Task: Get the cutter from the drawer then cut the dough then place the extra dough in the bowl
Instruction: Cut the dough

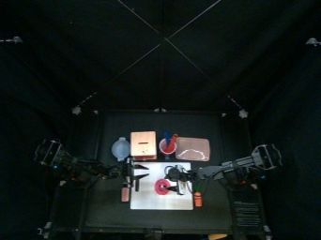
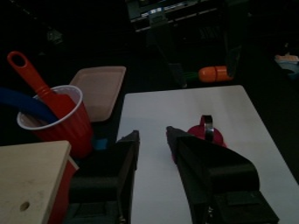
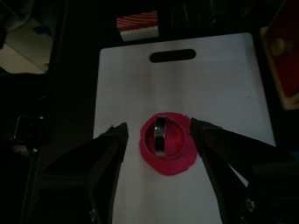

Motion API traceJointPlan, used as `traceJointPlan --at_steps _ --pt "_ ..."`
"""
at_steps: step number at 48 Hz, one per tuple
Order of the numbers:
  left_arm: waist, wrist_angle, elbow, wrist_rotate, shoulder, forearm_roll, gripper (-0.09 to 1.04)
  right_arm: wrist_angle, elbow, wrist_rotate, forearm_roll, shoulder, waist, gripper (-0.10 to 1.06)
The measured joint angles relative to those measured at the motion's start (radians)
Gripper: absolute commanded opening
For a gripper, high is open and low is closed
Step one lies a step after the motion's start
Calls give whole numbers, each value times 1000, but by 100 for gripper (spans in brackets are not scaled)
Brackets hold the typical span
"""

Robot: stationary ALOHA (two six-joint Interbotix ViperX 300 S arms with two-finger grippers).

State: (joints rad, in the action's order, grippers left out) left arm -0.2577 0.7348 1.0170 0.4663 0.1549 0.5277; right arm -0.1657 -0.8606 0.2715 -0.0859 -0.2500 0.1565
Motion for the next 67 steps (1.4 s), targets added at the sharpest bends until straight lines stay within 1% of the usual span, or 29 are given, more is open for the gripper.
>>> traceJointPlan --at_steps 5,9,12,21,25,32,37,40,42,45,49,53,55,59,67 --pt "-3 32 -21 0 -23 -5 73 -103 -83 -3 -25 -29 -25 90" --pt "-6 43 -40 0 -41 -18 73 -120 -124 14 -49 -35 -52 90" --pt "-9 44 -51 -2 -58 -28 73 -118 -127 12 -61 -35 -64 90" --pt "-25 46 -84 -2 -94 -29 74 -121 -106 11 -55 -35 -61 90" --pt "-35 58 -101 -2 -109 -23 75 -181 -109 9 -49 -28 -61 90" --pt "-55 129 -112 -20 -169 -23 75 -379 -156 6 -25 32 -44 90" --pt "-83 213 -112 -81 -227 -44 75 -512 -186 -3 15 94 -26 90" --pt "-95 256 -112 -133 -262 -60 75 -561 -187 0 31 129 -12 90" --pt "-101 270 -112 -164 -278 -69 76 -586 -184 -8 37 152 -5 90" --pt "-103 284 -110 -215 -295 -87 78 -606 -176 -3 43 193 8 90" --pt "-103 288 -110 -264 -310 -106 83 -620 -158 -9 51 242 18 90" --pt "-103 288 -109 -276 -322 -118 89 -640 -135 -5 66 296 28 90" --pt "-103 288 -110 -279 -330 -123 92 -655 -124 -12 74 324 31 90" --pt "-103 290 -109 -279 -347 -124 96 -686 -104 -5 84 367 34 90" --pt "-100 288 -110 -284 -376 -123 97 -703 -103 -6 126 396 41 90"
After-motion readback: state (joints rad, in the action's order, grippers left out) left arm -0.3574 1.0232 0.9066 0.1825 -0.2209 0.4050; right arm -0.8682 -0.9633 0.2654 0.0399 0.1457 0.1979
